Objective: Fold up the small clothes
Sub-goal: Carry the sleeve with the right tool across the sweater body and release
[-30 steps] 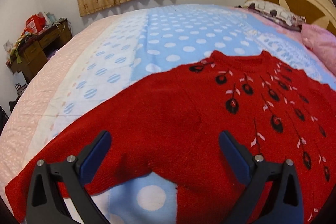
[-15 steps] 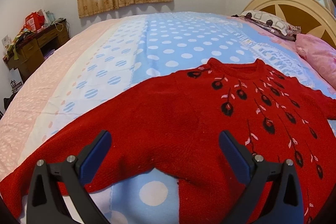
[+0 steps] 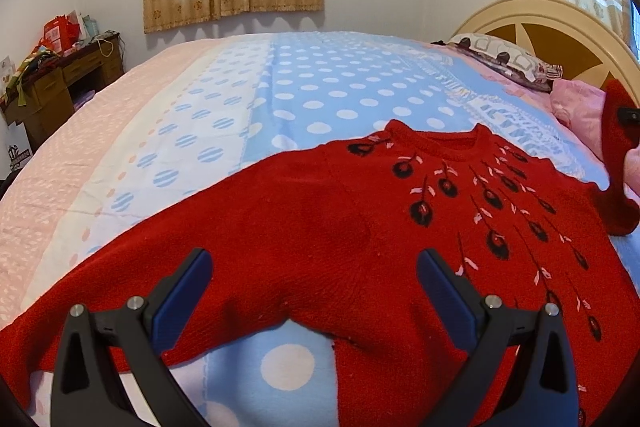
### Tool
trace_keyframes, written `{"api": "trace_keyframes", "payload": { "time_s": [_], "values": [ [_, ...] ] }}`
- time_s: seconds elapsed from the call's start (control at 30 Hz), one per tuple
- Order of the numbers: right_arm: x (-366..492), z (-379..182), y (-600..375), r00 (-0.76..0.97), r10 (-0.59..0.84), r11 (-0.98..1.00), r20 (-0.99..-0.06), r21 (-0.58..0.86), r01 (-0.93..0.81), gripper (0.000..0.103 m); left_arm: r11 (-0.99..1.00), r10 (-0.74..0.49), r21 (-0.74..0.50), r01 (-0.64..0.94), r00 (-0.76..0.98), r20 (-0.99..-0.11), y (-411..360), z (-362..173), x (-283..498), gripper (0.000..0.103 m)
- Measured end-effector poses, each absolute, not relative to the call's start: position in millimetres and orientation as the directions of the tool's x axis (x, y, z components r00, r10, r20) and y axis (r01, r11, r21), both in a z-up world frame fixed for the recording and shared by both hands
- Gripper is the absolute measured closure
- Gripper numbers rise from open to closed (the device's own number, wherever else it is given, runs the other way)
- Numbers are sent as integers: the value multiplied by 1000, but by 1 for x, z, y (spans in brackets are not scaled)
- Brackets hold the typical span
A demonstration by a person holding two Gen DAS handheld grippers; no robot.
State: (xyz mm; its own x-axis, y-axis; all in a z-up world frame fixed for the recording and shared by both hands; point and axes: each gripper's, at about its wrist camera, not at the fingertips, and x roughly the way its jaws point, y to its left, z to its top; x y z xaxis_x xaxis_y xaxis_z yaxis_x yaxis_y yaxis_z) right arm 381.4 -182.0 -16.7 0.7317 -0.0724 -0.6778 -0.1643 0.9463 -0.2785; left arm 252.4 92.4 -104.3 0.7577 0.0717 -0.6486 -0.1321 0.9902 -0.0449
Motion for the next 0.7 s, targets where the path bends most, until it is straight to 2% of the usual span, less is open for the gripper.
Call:
{"api": "trace_keyframes", "payload": {
  "time_s": [0.33,0.57,0.6,0.63,0.67,0.7],
  "values": [
    [361,-78,-72,679,38,869,-733,-310,-384,95,983,72,-81,-167,748,-660,104,-109,249,0],
    [357,-118,-52,576,108,861,-810,-213,-462,94,982,80,-77,-175,743,-664,106,-110,249,0],
    [357,-122,-54,559,119,863,-820,-193,-466,87,982,82,-73,-174,742,-666,105,-109,249,0],
    [355,-125,-56,545,129,865,-829,-174,-470,68,983,81,-70,-171,741,-667,105,-109,249,0],
    [351,-127,-62,530,141,868,-836,-154,-473,54,984,77,-69,-165,739,-669,104,-108,248,0],
    [346,-126,-71,517,160,870,-841,-127,-476,34,985,71,-68,-157,737,-672,103,-107,248,0]
  ]
}}
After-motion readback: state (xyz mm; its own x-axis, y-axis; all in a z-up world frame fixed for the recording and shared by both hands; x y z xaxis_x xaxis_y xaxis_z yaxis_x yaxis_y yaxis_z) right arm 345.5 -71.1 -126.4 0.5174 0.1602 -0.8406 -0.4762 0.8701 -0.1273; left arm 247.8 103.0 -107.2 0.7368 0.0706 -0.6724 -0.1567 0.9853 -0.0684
